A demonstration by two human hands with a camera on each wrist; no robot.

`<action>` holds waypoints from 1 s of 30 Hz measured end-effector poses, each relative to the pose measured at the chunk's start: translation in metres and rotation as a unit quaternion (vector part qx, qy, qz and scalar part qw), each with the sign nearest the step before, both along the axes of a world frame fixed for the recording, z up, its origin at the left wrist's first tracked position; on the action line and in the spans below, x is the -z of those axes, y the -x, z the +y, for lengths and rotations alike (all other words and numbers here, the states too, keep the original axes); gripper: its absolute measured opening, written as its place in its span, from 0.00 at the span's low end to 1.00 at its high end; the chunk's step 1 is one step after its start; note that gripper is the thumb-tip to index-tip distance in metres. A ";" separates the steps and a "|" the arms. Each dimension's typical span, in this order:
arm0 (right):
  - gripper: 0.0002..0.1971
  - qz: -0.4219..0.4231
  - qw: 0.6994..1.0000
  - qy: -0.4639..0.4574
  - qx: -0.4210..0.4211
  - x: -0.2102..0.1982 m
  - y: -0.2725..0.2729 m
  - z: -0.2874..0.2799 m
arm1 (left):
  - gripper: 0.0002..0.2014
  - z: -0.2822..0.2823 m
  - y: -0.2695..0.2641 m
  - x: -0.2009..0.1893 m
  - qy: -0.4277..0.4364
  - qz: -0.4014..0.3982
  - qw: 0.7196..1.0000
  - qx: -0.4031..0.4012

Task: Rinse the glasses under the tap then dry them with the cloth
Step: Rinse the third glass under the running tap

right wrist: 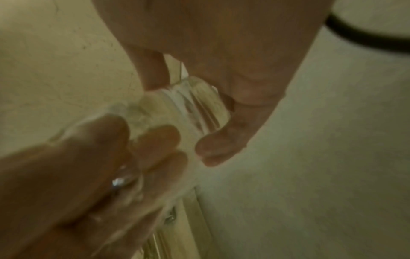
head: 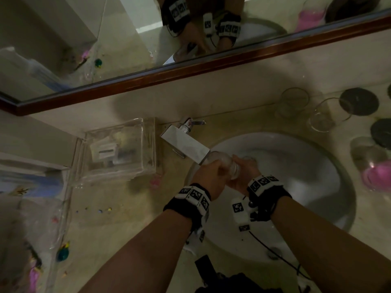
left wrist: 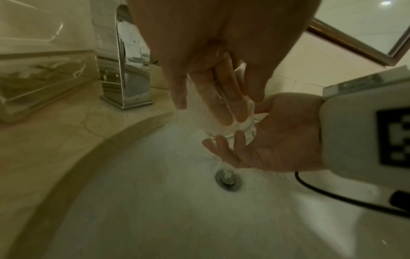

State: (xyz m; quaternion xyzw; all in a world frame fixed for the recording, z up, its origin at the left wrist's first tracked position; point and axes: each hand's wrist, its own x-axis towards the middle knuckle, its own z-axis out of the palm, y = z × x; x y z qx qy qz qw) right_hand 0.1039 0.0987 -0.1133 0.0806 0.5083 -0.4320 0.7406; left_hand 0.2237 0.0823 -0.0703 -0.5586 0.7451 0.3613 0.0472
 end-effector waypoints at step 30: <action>0.18 -0.054 0.998 -0.008 0.015 -0.005 0.005 0.003 | 0.14 0.000 0.005 -0.012 0.004 -0.026 0.996 0.088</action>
